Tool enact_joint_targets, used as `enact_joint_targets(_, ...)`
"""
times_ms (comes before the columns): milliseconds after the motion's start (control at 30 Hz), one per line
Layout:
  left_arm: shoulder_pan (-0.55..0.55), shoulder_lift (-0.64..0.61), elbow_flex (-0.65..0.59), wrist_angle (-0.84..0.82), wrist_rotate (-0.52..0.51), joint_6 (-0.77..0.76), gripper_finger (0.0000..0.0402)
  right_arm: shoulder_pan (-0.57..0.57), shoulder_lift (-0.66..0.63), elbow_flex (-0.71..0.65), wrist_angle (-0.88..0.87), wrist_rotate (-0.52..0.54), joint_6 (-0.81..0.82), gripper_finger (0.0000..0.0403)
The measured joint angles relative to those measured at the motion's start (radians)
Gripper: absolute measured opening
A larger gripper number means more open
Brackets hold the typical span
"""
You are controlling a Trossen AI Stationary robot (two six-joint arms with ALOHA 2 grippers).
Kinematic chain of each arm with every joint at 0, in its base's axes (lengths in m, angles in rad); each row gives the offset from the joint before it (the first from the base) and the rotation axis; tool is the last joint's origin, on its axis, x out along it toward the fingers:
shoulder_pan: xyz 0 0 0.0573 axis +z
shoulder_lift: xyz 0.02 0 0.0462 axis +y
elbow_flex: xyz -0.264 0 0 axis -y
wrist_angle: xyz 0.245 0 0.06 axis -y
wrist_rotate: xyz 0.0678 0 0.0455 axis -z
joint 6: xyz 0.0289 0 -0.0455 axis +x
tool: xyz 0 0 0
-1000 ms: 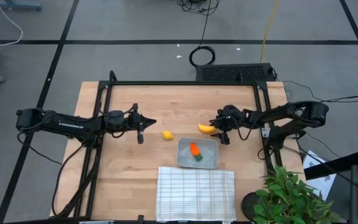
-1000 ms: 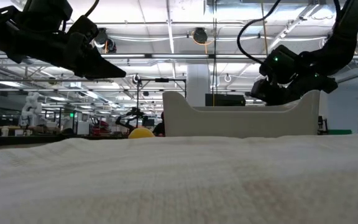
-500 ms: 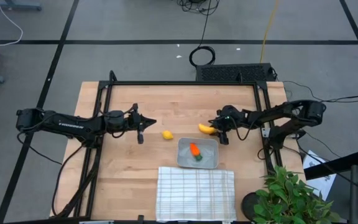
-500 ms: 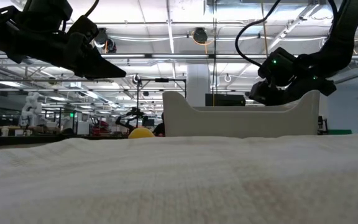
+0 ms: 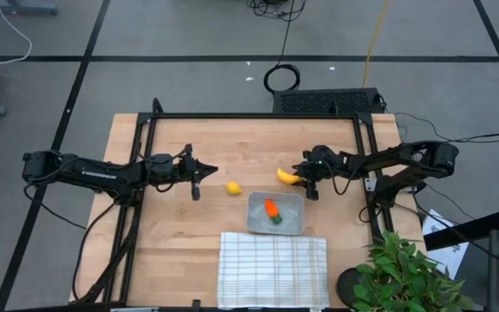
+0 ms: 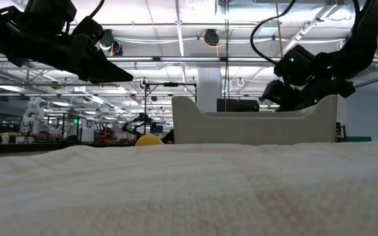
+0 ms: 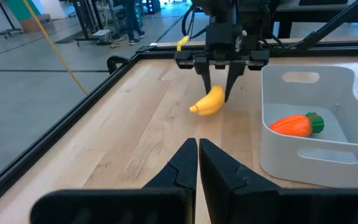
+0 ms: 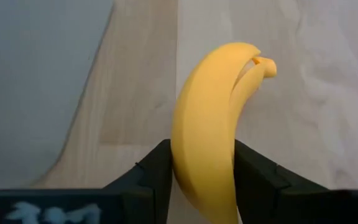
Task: Pick and placing Produce into tupperware
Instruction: Put the banana into the gray bin
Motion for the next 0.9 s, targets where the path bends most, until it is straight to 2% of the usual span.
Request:
enact_joint_targets(500, 0.000, 0.000, 0.000, 0.002, 0.000, -0.002, 0.0021, 0.000, -0.213, 0.000, -0.082, -0.003, 0.025, 0.0125)
enact_joint_targets(900, 0.000, 0.000, 0.000, 0.002, 0.000, 0.034, 0.0021, 0.001, -0.297, 0.006, -0.085, -0.005, 0.077, 0.0121)
